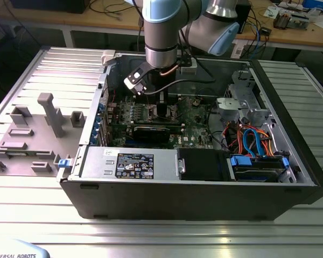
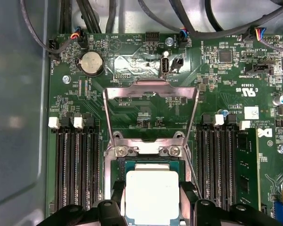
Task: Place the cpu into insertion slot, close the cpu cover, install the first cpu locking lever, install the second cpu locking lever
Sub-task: 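Place the cpu into insertion slot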
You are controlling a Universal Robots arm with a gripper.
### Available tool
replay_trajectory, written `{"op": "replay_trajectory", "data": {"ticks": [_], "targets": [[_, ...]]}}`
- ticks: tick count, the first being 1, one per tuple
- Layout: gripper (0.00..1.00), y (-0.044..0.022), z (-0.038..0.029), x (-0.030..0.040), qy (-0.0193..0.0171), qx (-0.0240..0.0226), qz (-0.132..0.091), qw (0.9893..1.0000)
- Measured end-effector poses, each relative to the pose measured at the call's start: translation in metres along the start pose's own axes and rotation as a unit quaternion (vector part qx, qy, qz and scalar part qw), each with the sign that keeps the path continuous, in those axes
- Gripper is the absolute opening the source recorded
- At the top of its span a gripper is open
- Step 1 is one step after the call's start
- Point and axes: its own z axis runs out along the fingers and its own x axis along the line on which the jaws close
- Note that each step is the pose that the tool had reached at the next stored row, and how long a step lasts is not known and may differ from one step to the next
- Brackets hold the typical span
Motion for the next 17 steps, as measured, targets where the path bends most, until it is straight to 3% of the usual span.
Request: {"op": "replay_trajectory", "data": {"ticks": [6,17], "targets": [[0.54,-0.0011,0.0047,0.0004,0.0009,0.0001,-0.005,1.0000],[0.55,-0.0017,0.0054,0.0005,0.0014,-0.0001,-0.005,1.0000]]}}
